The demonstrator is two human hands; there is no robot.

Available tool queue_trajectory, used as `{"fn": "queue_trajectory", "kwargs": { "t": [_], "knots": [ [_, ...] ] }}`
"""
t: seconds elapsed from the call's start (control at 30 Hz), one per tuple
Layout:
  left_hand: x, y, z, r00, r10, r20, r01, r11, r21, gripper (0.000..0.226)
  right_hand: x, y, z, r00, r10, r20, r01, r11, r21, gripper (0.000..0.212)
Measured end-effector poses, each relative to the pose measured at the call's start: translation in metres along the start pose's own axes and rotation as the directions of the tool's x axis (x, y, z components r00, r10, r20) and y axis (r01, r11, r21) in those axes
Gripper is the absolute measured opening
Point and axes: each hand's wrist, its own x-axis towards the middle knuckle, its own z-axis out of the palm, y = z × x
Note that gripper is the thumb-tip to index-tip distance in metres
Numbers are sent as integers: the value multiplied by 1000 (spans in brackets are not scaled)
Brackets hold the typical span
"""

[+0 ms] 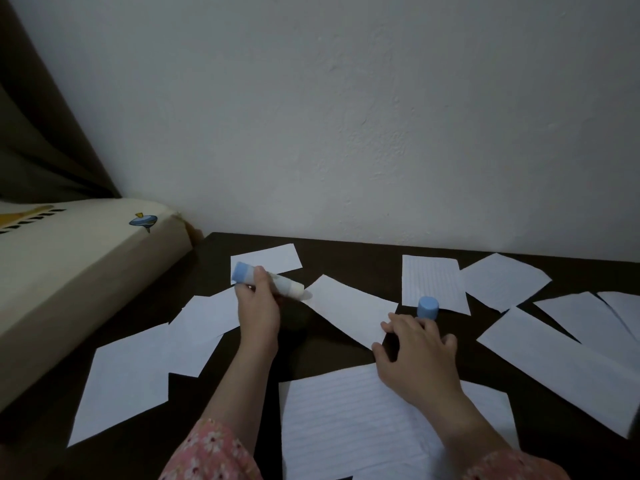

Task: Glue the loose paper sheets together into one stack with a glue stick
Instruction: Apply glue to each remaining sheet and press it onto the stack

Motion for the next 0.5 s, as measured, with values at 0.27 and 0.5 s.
{"fn": "queue_trajectory", "kwargs": {
  "t": [0.27,0.5],
  "knots": [
    [-20,-3,21,916,117,384,-195,966,172,66,1,4,-8,998,-56,3,56,997,48,29],
    [-21,-5,50,833,251,494,-441,840,316,50,2,8,-6,996,-73,42,73,997,15,53]
  ]
}}
